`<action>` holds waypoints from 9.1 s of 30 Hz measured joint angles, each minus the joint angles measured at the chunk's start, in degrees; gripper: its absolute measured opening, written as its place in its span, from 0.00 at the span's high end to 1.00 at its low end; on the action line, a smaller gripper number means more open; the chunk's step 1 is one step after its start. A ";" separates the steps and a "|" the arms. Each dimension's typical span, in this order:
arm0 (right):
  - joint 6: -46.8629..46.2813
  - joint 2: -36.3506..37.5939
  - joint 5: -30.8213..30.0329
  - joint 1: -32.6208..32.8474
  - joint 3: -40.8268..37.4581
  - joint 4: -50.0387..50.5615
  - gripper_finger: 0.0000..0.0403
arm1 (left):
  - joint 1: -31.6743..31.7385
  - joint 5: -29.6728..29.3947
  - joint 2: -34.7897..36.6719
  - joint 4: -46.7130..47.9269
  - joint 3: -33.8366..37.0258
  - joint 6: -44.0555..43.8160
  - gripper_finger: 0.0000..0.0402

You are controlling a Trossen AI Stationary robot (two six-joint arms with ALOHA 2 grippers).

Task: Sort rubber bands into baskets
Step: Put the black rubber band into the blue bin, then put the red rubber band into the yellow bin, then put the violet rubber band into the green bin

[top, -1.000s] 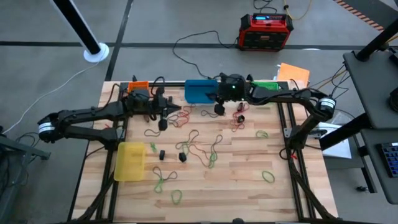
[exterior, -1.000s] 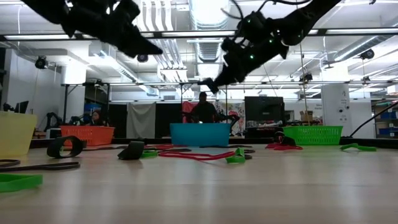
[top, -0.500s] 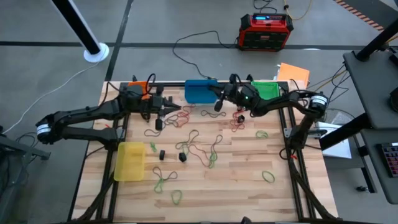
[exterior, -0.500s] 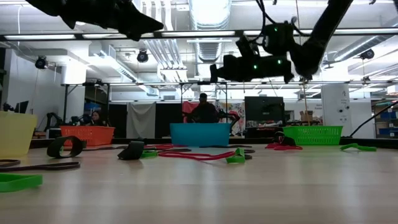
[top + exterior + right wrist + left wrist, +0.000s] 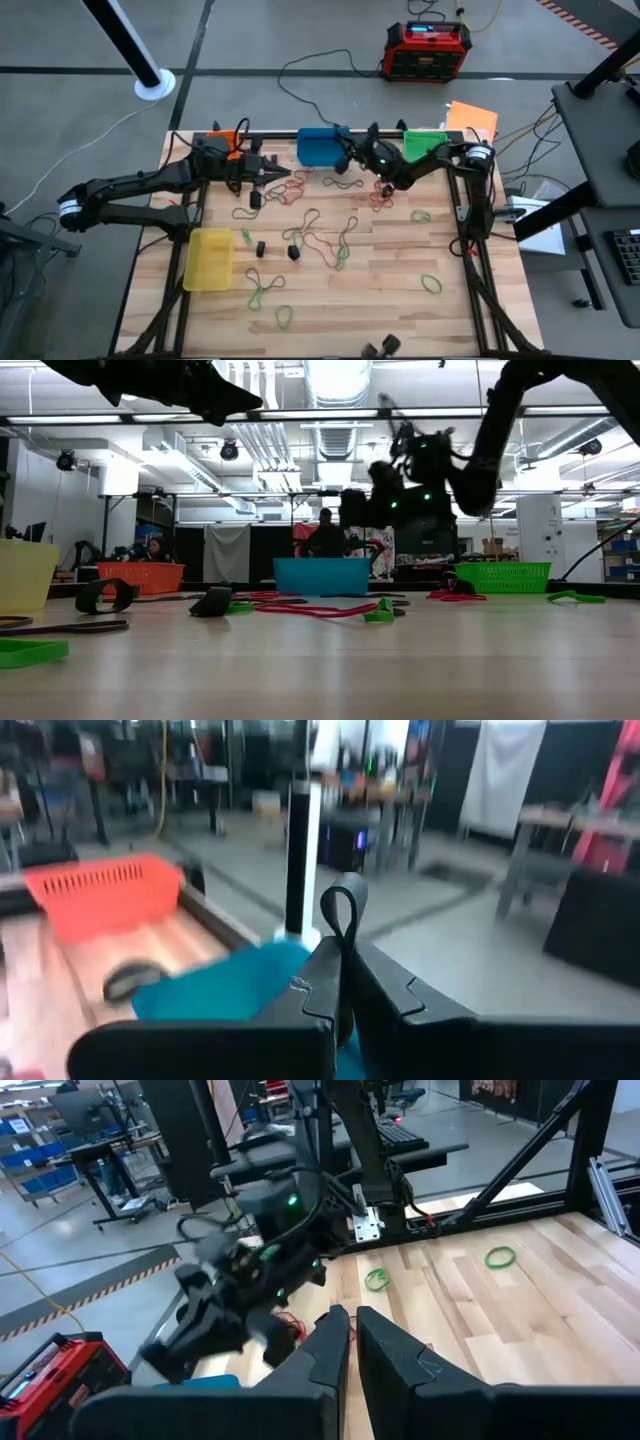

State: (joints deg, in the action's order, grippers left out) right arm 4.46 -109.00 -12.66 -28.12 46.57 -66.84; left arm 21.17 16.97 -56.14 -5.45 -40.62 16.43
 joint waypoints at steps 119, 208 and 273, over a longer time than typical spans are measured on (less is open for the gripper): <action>-7.34 48.93 14.38 13.33 -10.54 67.62 0.47 | -6.70 -29.74 -42.25 3.98 -0.24 -13.14 0.62; -10.11 48.93 14.18 17.00 -14.80 61.44 0.47 | -46.10 -12.51 -4.74 85.62 -5.86 -67.52 1.00; 1.15 6.32 5.29 9.34 14.14 74.07 0.47 | 11.43 11.23 2.92 10.11 7.68 19.27 1.00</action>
State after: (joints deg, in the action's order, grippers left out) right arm 5.61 -102.69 -7.37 -18.78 60.71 7.24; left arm 32.59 28.21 -53.22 4.66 -32.94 35.69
